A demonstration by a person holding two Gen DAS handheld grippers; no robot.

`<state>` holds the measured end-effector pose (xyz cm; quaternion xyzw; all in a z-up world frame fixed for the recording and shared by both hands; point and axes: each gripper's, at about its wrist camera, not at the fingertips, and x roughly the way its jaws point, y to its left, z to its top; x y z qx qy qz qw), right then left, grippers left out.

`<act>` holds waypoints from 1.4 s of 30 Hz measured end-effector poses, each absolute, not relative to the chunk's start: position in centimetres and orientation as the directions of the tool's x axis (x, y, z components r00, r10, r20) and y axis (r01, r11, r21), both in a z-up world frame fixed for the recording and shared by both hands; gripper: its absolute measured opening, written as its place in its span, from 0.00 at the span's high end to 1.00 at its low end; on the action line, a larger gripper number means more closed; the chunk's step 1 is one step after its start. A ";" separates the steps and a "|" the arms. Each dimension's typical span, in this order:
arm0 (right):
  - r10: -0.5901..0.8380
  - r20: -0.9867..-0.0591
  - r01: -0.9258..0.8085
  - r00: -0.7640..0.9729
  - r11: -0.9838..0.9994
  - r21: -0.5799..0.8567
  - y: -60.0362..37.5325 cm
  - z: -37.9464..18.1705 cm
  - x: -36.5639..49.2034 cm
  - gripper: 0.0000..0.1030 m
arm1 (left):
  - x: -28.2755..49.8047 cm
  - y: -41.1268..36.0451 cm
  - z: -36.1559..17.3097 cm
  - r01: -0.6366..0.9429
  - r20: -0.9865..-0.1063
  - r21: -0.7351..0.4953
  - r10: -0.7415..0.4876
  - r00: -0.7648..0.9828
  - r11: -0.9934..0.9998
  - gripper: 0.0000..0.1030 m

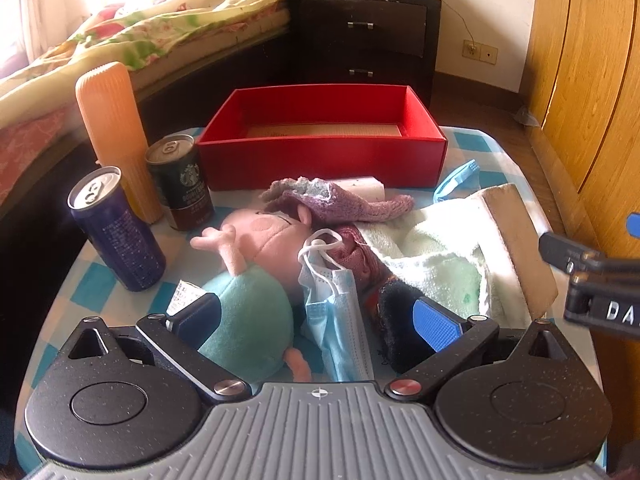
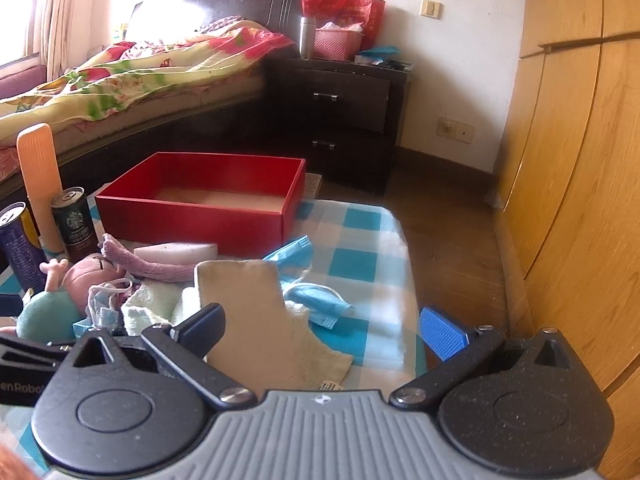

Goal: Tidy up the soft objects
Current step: 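Move both tools over the table toward the blue mask and beige pad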

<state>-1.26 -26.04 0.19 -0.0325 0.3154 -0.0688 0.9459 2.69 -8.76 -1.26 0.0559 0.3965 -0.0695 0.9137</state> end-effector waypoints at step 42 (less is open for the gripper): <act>-0.104 -0.586 0.058 0.804 0.994 -0.097 -24.2 0.1 -1.5 0.18 | 2.9 -8.4 -1.5 0.141 -0.733 0.051 -0.059 0.678 0.989 0.05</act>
